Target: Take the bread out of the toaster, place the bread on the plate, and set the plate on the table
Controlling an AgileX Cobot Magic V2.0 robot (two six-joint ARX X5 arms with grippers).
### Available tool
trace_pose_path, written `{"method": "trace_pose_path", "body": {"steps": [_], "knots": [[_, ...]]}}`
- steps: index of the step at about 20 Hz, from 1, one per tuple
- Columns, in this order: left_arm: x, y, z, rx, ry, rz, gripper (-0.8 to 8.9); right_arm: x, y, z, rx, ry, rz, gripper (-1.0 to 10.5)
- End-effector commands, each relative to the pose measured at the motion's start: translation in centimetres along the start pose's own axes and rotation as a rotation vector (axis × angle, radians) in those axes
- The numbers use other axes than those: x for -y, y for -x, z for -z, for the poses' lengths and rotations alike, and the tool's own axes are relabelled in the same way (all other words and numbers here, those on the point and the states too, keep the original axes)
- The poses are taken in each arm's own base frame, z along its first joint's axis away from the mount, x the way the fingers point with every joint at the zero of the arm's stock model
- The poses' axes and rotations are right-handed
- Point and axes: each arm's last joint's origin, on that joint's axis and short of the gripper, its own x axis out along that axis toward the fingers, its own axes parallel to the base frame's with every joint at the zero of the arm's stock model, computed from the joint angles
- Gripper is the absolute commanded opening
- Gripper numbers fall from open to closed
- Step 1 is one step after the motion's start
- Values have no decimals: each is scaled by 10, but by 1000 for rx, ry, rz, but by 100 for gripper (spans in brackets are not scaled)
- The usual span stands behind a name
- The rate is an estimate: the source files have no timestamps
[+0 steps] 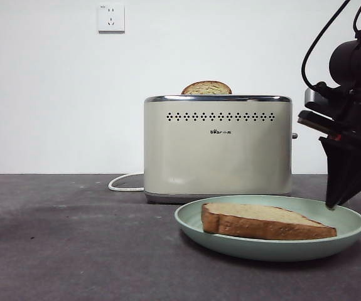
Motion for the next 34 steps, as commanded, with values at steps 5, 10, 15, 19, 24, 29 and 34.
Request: {"method": "trace_pose_path", "body": {"steps": [5, 10, 15, 19, 24, 29, 34], "knots": [[0, 1, 0, 8, -15, -3, -8, 5, -12, 0, -34, 0, 6, -12], [0, 1, 0, 8, -16, -3, -8, 4, -9, -1, -15, 8, 3, 330], [0, 1, 0, 8, -38, -3, -8, -10, 33, 3, 103, 43, 5, 366], [0, 1, 0, 8, -44, -3, -8, -42, 94, 29, 225, 129, -16, 365], [0, 1, 0, 8, -60, -4, -8, -91, 152, 90, 317, 323, -138, 331], [0, 1, 0, 7, -59, -3, -8, -104, 183, 141, 369, 450, -206, 71], [0, 1, 0, 0, -58, -4, -8, -104, 193, 158, 394, 485, -227, -15]]}}
